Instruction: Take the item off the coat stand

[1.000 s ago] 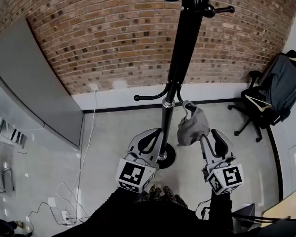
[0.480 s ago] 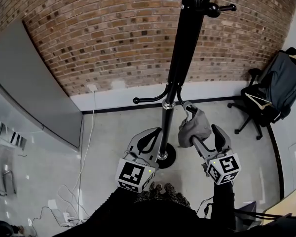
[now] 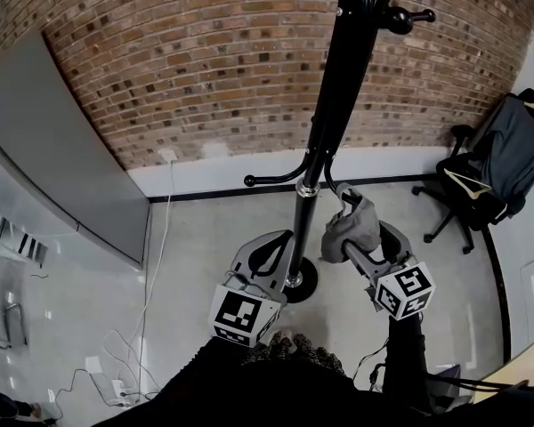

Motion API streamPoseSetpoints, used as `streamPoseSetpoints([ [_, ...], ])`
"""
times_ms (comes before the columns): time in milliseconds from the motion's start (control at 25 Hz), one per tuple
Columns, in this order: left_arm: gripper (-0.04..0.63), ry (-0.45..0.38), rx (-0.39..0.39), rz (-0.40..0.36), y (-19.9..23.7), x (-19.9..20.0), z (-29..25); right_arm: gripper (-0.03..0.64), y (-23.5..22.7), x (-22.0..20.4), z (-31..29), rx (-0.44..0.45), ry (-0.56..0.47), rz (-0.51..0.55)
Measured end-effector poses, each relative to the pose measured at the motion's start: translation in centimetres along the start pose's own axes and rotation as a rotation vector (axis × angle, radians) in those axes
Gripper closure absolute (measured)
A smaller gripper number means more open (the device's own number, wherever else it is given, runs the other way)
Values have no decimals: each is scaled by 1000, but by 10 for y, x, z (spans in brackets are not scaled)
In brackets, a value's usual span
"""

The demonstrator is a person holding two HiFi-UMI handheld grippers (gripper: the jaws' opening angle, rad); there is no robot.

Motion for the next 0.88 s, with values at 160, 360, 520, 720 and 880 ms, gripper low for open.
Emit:
streamPoseSetpoints([
  [160, 595, 7, 8, -2, 3, -2, -1, 350, 2, -1, 0, -20, 8, 68],
  [360, 595, 6, 6, -6, 3, -1, -1, 490, 3, -1, 3, -34, -6, 87],
  [520, 595, 3, 7, -3, 3, -1, 1, 579, 8, 1, 6, -46, -11, 116],
  [720, 595, -4, 12, -3, 3, 2, 2, 590, 10, 3, 9, -47, -24, 107],
  [880, 595, -9, 18, 5, 3, 3, 3, 591, 12, 7, 13, -40, -43, 91],
])
Point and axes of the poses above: the fingertips, and each gripper's own axes: z backward along the fingers, y to its left, x out of its top, the point moved 5 cm from there along z, backward along the fingers, and after that the axes turned 10 degrees about -z, right-handed, at the moved point
